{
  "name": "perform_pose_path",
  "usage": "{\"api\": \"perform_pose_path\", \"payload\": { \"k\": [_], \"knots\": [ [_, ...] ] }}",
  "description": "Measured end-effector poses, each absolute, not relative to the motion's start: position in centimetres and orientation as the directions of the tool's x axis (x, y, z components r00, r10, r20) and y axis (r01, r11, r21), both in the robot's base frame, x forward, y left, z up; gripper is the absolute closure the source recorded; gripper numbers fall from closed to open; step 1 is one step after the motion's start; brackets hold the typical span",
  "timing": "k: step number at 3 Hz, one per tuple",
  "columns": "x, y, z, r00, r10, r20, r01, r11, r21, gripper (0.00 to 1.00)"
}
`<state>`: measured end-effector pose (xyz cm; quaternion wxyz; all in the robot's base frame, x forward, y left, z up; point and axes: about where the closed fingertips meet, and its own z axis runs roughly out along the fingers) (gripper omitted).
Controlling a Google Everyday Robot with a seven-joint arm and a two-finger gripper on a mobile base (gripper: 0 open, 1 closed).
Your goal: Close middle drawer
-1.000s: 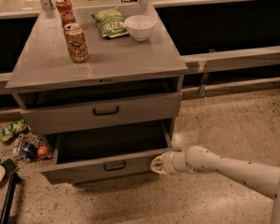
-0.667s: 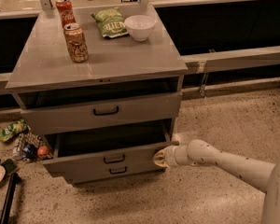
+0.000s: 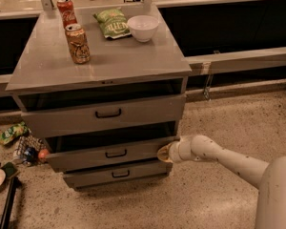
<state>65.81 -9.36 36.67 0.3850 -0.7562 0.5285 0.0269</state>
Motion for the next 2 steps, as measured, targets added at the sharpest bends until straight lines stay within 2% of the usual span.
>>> {"api": "perform_pose_path", "payload": {
  "k": [2],
  "knots": [
    [68.07, -9.07, 36.26, 0.454, -0.772, -0.445, -0.808, -0.146, -0.57, 1.0]
  ]
}}
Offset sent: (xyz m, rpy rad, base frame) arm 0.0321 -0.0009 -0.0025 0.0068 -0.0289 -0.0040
